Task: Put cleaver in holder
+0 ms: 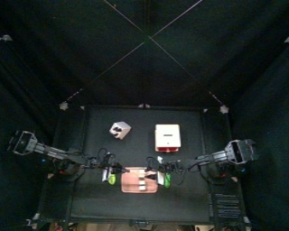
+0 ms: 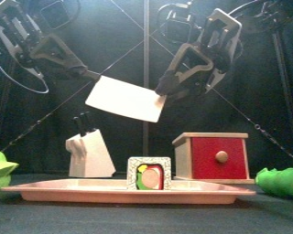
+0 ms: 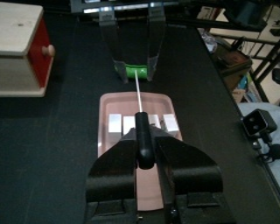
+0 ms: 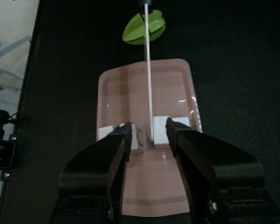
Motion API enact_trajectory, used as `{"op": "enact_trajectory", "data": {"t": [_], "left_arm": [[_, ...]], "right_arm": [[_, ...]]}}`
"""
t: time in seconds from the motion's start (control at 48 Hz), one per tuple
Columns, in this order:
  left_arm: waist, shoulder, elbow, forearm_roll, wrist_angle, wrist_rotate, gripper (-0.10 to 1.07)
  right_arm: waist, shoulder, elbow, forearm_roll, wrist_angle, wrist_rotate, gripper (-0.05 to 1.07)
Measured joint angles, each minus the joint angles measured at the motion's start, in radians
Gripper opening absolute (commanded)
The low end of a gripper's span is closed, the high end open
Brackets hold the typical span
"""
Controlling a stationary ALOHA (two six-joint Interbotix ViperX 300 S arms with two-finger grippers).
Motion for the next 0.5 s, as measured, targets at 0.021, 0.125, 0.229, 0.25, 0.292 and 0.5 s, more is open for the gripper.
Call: {"op": "enact_trajectory", "data": {"t": [0.021,0.125,0.229,0.25,0.292,0.5], "left_arm": [[0.000,-0.005,0.002,0.000,0.011,0.000,0.38],[0.003,-0.041,0.000,0.000,0.086,0.000,0.38],[0.020,-0.103,-0.006,0.000,0.176,-0.002,0.38],[0.029,-0.123,-0.009,0.000,0.210,-0.002,0.38],[0.043,-0.149,-0.018,0.000,0.249,-0.002,0.38],[0.181,-0.261,-0.117,0.002,0.554,-0.014,0.38]], "right_arm": [[0.000,-0.003,0.002,0.003,-0.002,0.000,0.75],[0.000,-0.026,0.012,0.011,-0.008,0.000,0.75],[-0.006,-0.067,0.026,0.015,-0.028,0.002,0.75],[-0.008,-0.075,0.028,0.017,-0.035,0.002,0.75],[-0.015,-0.089,0.032,0.020,-0.048,0.000,0.75],[-0.121,-0.117,0.055,0.067,-0.158,0.000,0.75]]}}
